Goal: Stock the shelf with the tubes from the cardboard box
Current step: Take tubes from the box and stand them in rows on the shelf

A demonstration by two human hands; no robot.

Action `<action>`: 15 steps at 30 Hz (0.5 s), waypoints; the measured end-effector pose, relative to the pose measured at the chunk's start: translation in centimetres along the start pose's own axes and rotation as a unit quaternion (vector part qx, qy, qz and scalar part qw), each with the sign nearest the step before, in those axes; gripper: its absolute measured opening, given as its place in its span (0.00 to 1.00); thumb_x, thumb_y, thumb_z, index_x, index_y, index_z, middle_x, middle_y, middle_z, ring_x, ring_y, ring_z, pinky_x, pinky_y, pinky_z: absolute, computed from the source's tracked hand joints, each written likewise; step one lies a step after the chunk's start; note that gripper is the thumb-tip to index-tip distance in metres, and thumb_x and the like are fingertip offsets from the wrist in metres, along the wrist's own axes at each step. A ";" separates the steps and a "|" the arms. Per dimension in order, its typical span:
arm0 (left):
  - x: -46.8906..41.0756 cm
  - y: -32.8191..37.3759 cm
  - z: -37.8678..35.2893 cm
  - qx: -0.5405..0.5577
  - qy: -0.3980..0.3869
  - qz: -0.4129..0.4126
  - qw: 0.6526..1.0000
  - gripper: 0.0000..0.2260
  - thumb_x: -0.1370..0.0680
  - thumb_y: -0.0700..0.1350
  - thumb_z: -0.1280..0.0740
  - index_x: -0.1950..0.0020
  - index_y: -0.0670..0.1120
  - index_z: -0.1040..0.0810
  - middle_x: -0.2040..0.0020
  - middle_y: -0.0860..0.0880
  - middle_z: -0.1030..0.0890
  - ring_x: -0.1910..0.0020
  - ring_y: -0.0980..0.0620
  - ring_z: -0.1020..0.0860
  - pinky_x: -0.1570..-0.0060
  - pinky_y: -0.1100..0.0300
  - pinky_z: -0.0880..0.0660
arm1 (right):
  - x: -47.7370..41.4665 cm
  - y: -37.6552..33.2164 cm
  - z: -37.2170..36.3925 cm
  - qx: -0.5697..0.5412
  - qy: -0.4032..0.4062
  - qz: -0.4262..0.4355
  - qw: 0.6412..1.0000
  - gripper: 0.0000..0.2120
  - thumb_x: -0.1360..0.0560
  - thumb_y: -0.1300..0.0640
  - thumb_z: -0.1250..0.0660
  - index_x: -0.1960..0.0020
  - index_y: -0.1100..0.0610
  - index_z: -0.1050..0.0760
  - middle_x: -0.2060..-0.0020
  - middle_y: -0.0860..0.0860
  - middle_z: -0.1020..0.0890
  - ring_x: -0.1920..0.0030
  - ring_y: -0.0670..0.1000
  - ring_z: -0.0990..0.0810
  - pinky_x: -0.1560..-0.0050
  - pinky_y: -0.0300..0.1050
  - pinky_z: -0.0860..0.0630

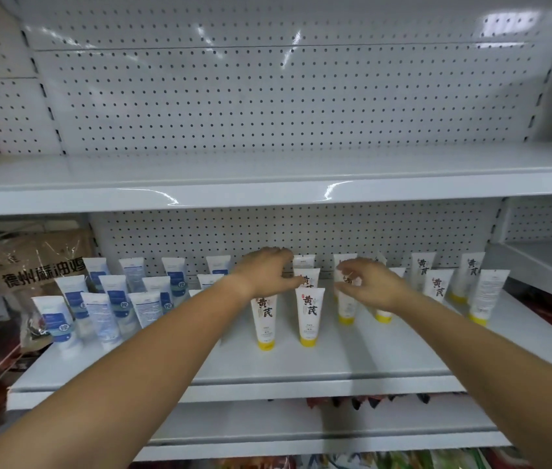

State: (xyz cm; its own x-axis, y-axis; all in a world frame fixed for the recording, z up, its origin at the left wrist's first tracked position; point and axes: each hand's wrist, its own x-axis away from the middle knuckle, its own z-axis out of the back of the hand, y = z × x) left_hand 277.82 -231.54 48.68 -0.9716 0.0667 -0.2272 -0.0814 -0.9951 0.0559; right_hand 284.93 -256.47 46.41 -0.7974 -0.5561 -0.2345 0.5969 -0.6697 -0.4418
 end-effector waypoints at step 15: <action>15.7 -10.5 5.9 -0.069 0.053 0.196 0.977 0.28 0.26 0.71 0.42 0.47 0.48 0.22 0.51 0.49 0.20 0.52 0.46 0.22 0.55 0.54 0.24 | -4.3 -13.2 -1.5 0.091 -0.023 0.188 0.978 0.24 0.24 0.39 0.35 0.34 0.52 0.28 0.41 0.50 0.22 0.44 0.51 0.24 0.46 0.47 0.25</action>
State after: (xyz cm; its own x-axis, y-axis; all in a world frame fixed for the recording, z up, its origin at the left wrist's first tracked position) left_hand 262.15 -219.58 50.22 -0.8928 -0.3223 -0.3147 0.3303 -0.9434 0.0291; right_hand 280.34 -244.50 51.95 -0.5153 -0.7992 -0.3093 0.8569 -0.4870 -0.1691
